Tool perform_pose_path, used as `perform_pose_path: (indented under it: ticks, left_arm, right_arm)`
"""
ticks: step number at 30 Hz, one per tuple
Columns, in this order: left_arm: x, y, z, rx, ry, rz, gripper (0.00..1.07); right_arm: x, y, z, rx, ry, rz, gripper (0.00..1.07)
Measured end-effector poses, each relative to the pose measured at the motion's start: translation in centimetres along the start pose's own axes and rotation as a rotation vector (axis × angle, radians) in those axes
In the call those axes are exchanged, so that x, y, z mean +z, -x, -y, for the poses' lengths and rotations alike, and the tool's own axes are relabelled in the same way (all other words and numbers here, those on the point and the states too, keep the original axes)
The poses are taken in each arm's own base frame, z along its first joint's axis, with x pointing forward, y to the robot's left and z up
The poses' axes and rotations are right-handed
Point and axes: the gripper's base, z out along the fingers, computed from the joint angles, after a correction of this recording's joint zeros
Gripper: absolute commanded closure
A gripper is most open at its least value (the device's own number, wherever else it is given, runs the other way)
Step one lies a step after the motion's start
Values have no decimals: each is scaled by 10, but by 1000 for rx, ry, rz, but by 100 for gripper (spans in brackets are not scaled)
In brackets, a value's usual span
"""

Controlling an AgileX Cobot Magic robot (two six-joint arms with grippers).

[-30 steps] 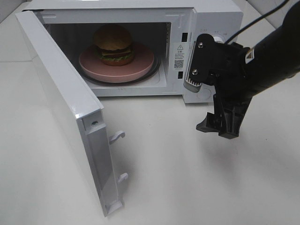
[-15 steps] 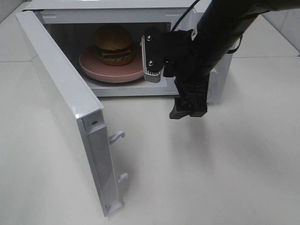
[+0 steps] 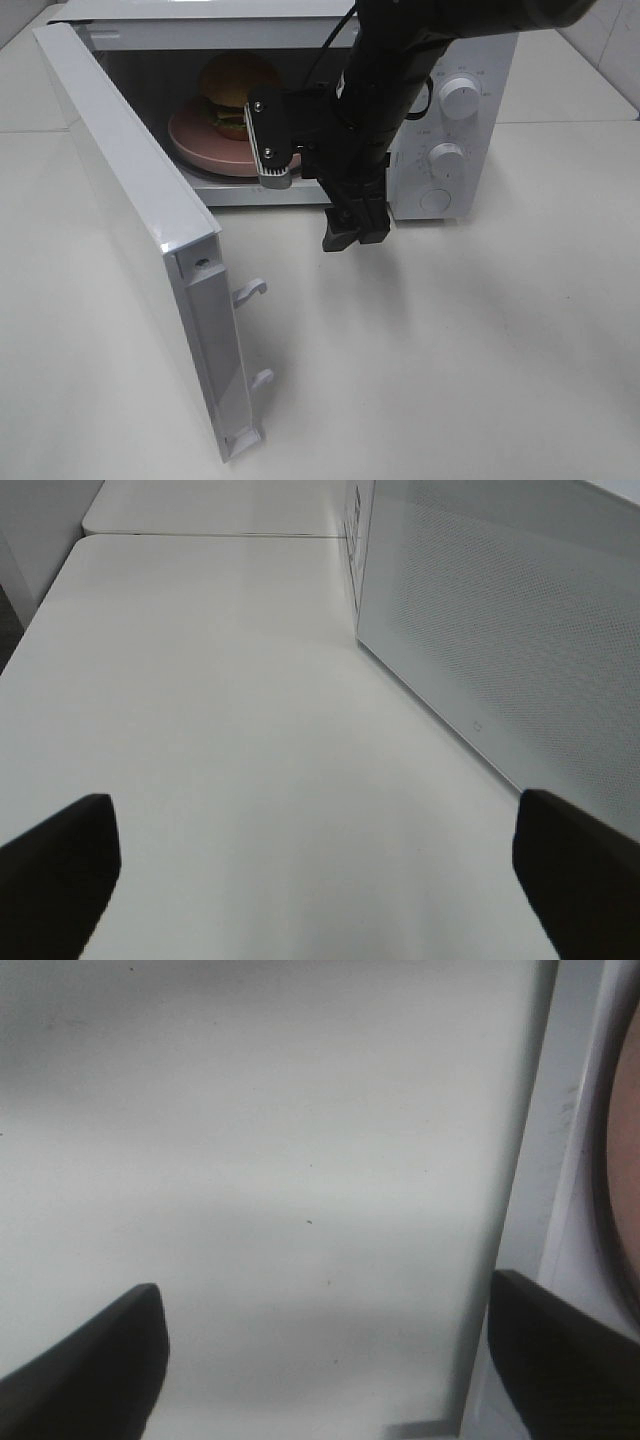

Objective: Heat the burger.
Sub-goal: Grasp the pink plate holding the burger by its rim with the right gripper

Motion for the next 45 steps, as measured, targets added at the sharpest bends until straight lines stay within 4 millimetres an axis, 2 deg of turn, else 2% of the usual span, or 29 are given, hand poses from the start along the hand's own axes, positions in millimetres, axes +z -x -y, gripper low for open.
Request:
perform_pose_path:
  ticks: [8,13,22,30,41,45]
  left_arm:
    - [0,0,0,0,0,0,7]
    - [0,0,0,0,0,0,7]
    - [0,0,0,0,0,0,7]
    - [0,0,0,0,0,0,7]
    - [0,0,0,0,0,0,7]
    - [0,0,0,0,0,0,7]
  right_arm:
    - [19,11,26,-1,-6,4,27]
    - [24,16,40,9,-38,16,27]
    - [37,22,57,14,-41,21,27]
    - [47,30,73,88,-70,68,28]
    - [64,32,75,101,-39,69,29]
    - [64,32,77,102,-62,77,29]
